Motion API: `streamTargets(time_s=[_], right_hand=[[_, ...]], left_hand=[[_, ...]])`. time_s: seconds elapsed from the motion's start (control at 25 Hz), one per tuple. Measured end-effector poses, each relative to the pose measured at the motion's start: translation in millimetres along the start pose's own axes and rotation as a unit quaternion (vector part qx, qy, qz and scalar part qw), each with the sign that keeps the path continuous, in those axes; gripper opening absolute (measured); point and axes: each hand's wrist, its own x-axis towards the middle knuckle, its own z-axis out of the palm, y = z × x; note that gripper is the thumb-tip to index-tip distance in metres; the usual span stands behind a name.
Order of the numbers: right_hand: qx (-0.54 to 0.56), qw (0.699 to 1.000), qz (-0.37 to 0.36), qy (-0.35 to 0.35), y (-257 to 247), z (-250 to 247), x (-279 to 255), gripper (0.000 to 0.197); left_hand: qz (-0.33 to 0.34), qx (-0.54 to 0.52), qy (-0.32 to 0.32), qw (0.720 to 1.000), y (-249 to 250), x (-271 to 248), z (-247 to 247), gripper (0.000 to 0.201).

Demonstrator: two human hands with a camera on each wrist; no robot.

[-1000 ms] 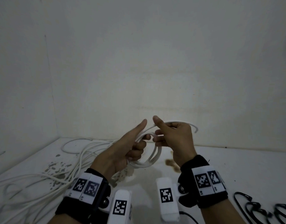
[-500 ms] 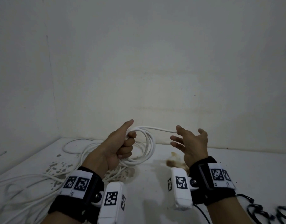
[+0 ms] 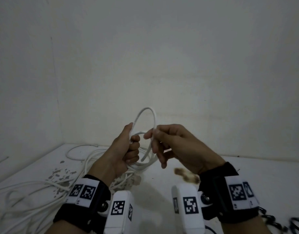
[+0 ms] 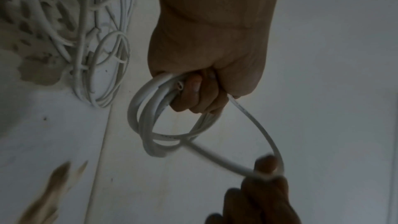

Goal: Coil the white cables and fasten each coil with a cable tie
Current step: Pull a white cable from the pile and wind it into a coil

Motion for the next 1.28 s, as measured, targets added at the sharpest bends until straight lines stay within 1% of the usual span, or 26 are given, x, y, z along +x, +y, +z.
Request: streamTargets(time_s=[0.04, 0.08, 0.12, 0.2, 0.24, 0.28, 0.36, 0.4, 0.48, 0.52, 0.56, 0.6, 0.64, 0.68, 0.72, 0.76, 0.8, 0.84, 0.88, 0.92, 0.96, 1.0, 1.08, 1.16, 1.2, 1.28], right_hand=[[-0.03, 0.999, -0.01, 0.01, 3, 7, 4, 0.028], [-0.079, 0.996, -0.024, 0.042, 7, 10, 7, 0.026], [-0.143, 0.985, -0.041, 0.085, 11, 10, 10, 0.025], [-0.27, 0.945, -0.076, 0.165, 24, 2, 16, 0.025], [-0.284, 0.936, -0.079, 0.192, 30, -4, 18, 0.025], [-0.259, 0.94, -0.079, 0.21, 35, -7, 19, 0.024], [-0.208, 0.954, -0.072, 0.206, 41, -6, 20, 0.021], [-0.213, 0.951, -0.082, 0.21, 43, -2, 20, 0.017], [-0.215, 0.937, -0.103, 0.255, 48, 3, 22, 0.004], [-0.186, 0.937, -0.099, 0.277, 49, 5, 23, 0.012], [-0.139, 0.945, -0.086, 0.284, 51, 6, 24, 0.023], [-0.09, 0.955, -0.065, 0.277, 52, 6, 26, 0.032], [-0.037, 0.966, -0.041, 0.253, 53, 7, 27, 0.034], [0.033, 0.978, -0.026, 0.206, 51, 8, 27, 0.032], [0.135, 0.98, -0.012, 0.144, 48, 10, 26, 0.031], [0.228, 0.97, -0.003, 0.088, 45, 11, 25, 0.031], [0.268, 0.962, 0.001, 0.061, 43, 13, 24, 0.028], [0.242, 0.968, 0.001, 0.062, 41, 14, 22, 0.023], [0.177, 0.981, 0.003, 0.077, 41, 15, 21, 0.025], [0.084, 0.993, 0.001, 0.086, 41, 15, 20, 0.036], [-0.006, 0.996, 0.004, 0.093, 41, 15, 18, 0.046], [-0.072, 0.992, 0.007, 0.104, 40, 15, 17, 0.051], [-0.094, 0.982, 0.0, 0.162, 40, 7, 14, 0.056], [-0.114, 0.968, -0.005, 0.223, 43, -12, 11, 0.064], [-0.131, 0.963, 0.003, 0.237, 46, -20, 9, 0.067], [-0.175, 0.957, 0.028, 0.228, 53, -35, 7, 0.07]], left_hand=[[0.002, 0.007, 0.001, 1.0, -2, 0, 1, 0.052], [0.003, 0.006, 0.003, 1.0, -1, 0, 0, 0.052], [0.003, -0.001, 0.004, 1.0, 0, 0, -2, 0.051], [0.001, -0.028, -0.005, 1.0, 5, 1, -6, 0.048], [0.001, -0.043, -0.011, 0.999, 7, 0, -7, 0.047], [0.002, -0.052, -0.015, 0.999, 9, 0, -7, 0.047], [0.003, -0.065, -0.025, 0.998, 11, -1, -5, 0.047], [0.0, -0.074, -0.034, 0.997, 11, -1, -3, 0.047], [-0.006, -0.096, -0.054, 0.994, 12, -2, -2, 0.046], [-0.006, -0.108, -0.064, 0.992, 13, -3, -2, 0.045], [-0.007, -0.122, -0.075, 0.99, 15, -4, -3, 0.044], [-0.009, -0.136, -0.089, 0.987, 16, -5, -3, 0.043], [-0.012, -0.151, -0.105, 0.983, 17, -7, -4, 0.041], [-0.016, -0.168, -0.123, 0.978, 17, -10, -3, 0.041], [-0.018, -0.186, -0.144, 0.972, 17, -12, -2, 0.041], [-0.019, -0.206, -0.166, 0.964, 17, -14, -1, 0.042], [-0.018, -0.221, -0.183, 0.958, 17, -16, 0, 0.043], [-0.016, -0.222, -0.189, 0.956, 18, -17, 1, 0.043], [-0.012, -0.207, -0.187, 0.96, 19, -17, 2, 0.043], [-0.008, -0.185, -0.181, 0.966, 19, -17, 3, 0.043], [-0.003, -0.165, -0.17, 0.972, 20, -17, 2, 0.043], [0.003, -0.15, -0.154, 0.977, 22, -16, 1, 0.043], [0.011, -0.137, -0.111, 0.984, 27, -13, -9, 0.044], [0.011, -0.105, -0.068, 0.992, 31, -11, -20, 0.046], [0.006, -0.081, -0.048, 0.996, 32, -11, -25, 0.048], [-0.006, -0.039, -0.027, 0.999, 32, -10, -29, 0.049]])
